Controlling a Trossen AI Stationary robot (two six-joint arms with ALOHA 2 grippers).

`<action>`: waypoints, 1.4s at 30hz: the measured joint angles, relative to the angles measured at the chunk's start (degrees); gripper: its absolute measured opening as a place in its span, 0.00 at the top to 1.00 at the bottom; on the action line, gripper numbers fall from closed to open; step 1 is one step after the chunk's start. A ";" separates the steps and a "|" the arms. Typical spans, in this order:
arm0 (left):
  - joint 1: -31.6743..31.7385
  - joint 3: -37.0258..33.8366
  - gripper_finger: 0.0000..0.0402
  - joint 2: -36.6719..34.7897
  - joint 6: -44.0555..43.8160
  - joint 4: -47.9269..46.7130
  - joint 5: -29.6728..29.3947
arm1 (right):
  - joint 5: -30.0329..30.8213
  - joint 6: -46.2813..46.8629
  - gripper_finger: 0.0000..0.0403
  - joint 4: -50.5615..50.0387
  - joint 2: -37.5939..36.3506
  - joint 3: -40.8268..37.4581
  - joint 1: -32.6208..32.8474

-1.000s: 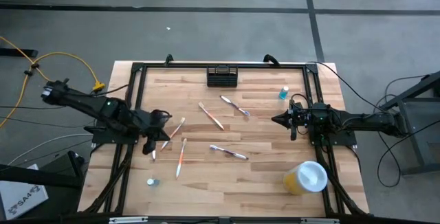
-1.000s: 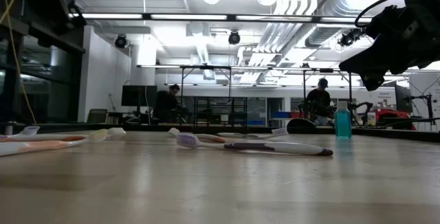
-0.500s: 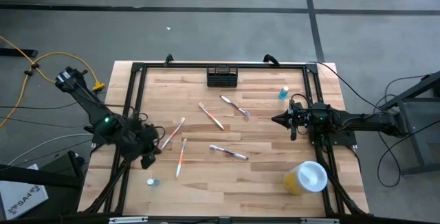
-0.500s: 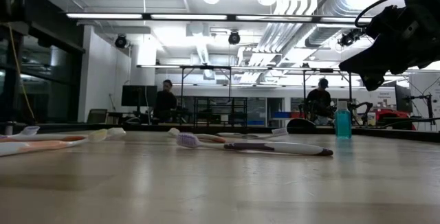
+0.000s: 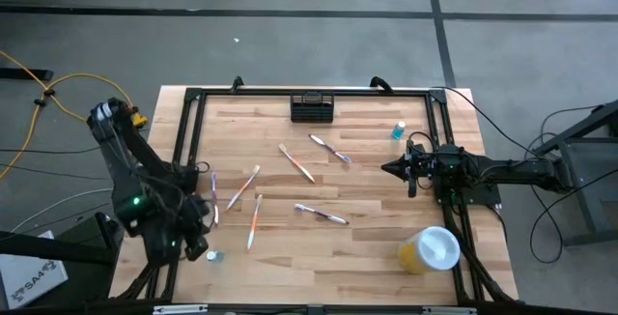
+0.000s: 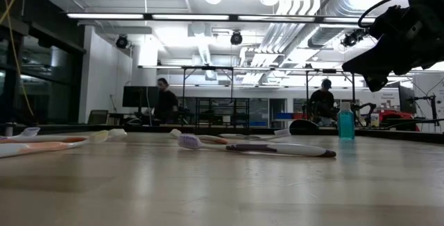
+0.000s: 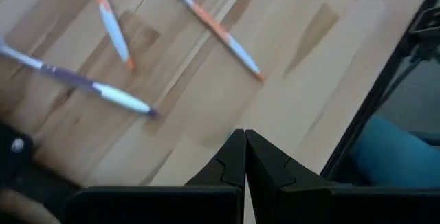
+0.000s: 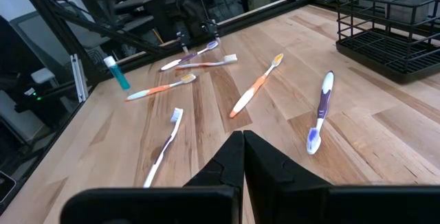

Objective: Pick & Place toothbrushing station
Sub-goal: Put the bottom blue mouthwash into the wire organizer

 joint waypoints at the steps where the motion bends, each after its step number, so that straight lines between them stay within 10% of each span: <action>1: -0.75 0.57 1.00 1.08 -1.06 -0.21 -0.09 | 0.00 0.00 1.00 0.00 0.00 0.00 0.01; 30: 3.82 2.76 0.99 9.25 -0.29 6.26 9.22 | 0.00 0.00 1.00 0.00 0.00 0.00 0.00; 42: 3.94 2.76 0.81 10.31 -2.93 6.68 11.12 | 0.00 -0.02 1.00 0.00 0.00 0.00 0.00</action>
